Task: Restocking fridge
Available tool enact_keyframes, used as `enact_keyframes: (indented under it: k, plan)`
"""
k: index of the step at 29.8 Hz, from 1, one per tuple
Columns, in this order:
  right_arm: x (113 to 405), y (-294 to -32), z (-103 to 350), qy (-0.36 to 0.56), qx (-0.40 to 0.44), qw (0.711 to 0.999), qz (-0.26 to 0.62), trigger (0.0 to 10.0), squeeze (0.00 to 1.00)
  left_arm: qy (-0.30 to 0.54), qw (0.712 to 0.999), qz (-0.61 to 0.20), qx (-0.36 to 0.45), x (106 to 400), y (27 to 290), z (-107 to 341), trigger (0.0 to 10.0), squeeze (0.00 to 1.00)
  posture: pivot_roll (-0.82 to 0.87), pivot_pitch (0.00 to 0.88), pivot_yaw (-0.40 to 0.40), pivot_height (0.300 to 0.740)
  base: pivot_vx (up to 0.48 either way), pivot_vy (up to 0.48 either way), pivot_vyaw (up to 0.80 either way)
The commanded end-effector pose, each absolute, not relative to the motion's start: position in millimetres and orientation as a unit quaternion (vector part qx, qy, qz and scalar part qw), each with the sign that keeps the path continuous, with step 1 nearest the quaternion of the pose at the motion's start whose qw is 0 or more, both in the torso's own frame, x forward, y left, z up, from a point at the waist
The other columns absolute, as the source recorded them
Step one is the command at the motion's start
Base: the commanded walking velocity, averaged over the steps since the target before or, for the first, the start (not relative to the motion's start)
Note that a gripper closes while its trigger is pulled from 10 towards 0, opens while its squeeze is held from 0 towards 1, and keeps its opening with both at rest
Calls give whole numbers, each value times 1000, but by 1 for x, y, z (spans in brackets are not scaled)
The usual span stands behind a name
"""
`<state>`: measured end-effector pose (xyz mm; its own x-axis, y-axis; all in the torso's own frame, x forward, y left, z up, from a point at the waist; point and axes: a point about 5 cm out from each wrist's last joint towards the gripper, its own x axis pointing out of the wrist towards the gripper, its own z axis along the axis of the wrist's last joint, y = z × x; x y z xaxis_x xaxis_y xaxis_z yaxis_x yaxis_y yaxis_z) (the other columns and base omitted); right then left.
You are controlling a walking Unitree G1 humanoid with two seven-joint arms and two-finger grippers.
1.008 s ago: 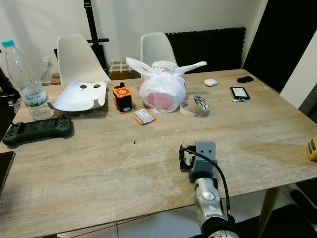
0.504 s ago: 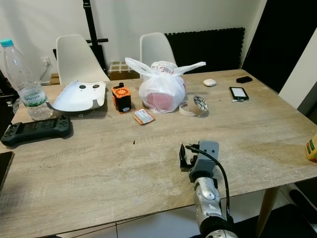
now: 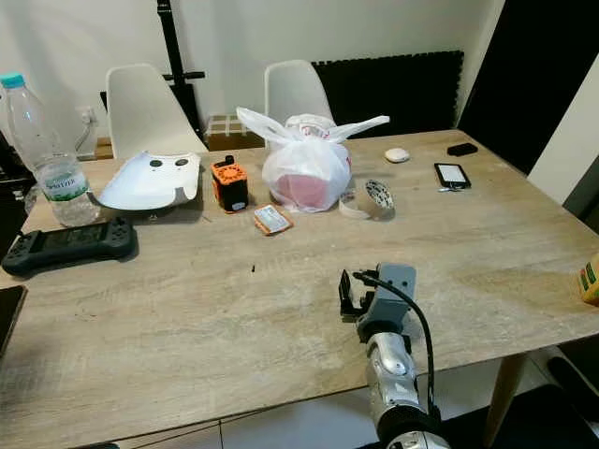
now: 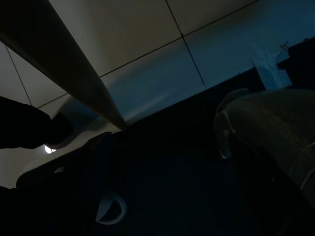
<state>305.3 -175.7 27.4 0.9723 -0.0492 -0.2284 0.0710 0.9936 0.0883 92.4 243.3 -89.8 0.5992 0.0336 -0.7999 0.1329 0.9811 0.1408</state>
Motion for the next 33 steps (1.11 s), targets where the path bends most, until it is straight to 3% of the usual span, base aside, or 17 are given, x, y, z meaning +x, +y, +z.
enact_keyframes:
  k: [1,9,33]
  plan:
    - [297,-174,14,154,74,985,-37,10000,0,453,884,-33,110,90,247,-90,10000,0,35,0,1,740,0,0,0]
    - [300,-176,14,165,114,979,-40,10000,0,447,888,-27,108,94,245,-90,10000,0,22,0,1,740,0,0,0]
    - [294,-166,10,160,80,984,-10,10000,0,439,895,-13,82,96,241,-90,10000,0,36,0,-11,740,0,0,0]
